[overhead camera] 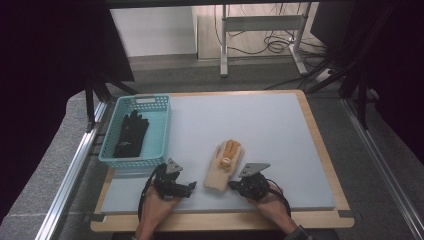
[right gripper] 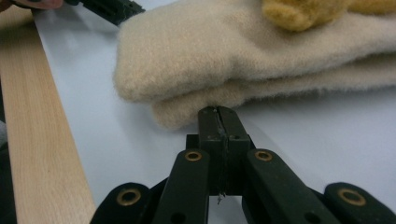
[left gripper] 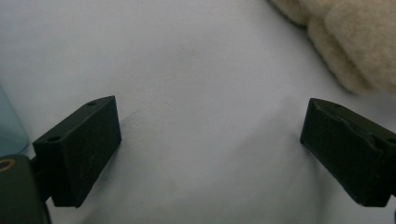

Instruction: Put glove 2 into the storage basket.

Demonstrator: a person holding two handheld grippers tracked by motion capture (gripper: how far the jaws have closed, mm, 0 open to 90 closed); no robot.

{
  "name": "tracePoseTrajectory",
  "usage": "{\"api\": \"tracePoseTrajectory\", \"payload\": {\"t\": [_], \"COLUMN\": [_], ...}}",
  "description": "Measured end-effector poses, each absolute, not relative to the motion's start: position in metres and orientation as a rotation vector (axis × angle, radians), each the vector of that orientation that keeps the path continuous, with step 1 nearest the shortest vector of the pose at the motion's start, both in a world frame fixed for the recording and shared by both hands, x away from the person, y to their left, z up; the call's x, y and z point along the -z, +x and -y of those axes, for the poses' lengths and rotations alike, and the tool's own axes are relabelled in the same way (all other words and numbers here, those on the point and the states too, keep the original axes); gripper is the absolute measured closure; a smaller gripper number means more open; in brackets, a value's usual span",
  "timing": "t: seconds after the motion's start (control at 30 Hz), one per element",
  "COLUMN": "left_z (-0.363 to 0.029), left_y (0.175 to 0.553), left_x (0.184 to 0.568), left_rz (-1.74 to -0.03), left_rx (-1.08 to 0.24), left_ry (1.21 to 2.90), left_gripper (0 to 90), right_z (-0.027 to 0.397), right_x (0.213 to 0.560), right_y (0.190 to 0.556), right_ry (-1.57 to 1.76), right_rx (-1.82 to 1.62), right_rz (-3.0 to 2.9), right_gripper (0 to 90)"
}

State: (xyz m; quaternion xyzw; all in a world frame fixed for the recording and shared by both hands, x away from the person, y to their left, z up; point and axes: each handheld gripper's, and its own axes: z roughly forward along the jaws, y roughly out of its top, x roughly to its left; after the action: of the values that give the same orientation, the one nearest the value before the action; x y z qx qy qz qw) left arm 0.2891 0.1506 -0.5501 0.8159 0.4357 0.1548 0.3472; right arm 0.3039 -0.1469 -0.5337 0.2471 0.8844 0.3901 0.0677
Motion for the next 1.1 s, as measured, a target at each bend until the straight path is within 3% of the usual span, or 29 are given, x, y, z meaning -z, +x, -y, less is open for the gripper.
{"api": "tracePoseTrajectory", "payload": {"t": [0.93, 1.1], "left_z": [-0.159, -0.160], "left_y": [0.285, 0.285], "left_x": [0.551, 0.551], "left_rz": [-1.127, -1.126], "left_rx": [-0.402, -0.399], "left_ry": [2.118, 2.114], "left_gripper": [4.7, 4.6], "right_z": [0.100, 0.101], "right_x": [0.536, 0.535], "right_y": [0.323, 0.320], "right_ry": [0.702, 0.700], "right_rx": [-1.145, -1.148], "right_rz": [-2.622, -2.630], "right_gripper": [87.8, 80.1]}}
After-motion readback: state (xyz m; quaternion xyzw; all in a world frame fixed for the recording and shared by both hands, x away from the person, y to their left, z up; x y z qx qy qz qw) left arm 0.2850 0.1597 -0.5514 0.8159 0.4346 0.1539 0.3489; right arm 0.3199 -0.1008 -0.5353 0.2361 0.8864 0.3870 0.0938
